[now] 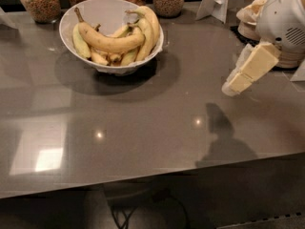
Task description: Pick banana from white bowl
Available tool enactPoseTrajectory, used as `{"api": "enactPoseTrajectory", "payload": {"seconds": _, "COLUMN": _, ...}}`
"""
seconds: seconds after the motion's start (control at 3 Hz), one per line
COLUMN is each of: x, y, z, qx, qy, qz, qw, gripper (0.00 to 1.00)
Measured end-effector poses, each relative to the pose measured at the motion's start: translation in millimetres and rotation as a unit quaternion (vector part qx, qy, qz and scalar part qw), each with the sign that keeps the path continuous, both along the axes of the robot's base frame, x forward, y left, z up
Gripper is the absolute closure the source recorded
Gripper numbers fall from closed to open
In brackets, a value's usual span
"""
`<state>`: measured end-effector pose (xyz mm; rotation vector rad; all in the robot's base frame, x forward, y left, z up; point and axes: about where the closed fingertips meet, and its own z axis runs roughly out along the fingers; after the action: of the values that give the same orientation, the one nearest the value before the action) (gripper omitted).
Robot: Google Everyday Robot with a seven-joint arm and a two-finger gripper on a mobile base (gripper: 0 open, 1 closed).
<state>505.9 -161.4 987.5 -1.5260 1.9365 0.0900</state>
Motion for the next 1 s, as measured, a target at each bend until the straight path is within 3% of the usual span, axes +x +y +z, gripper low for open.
{"api": "enactPoseTrajectory", "payload": {"seconds": 0.33, "x": 28.4, "y": 30.2, "z": 0.2, "qx": 0.024, "qy": -0.016, "qz": 0.019, "qw": 0.9994, "gripper": 0.00}}
{"api": "enactPoseTrajectory", "payload": {"seconds": 1.0, "x": 81.9, "y": 95.8, "z": -10.0, "qx": 0.018, "qy": -0.022, "qz": 0.070, "qw": 0.9972, "gripper": 0.00}}
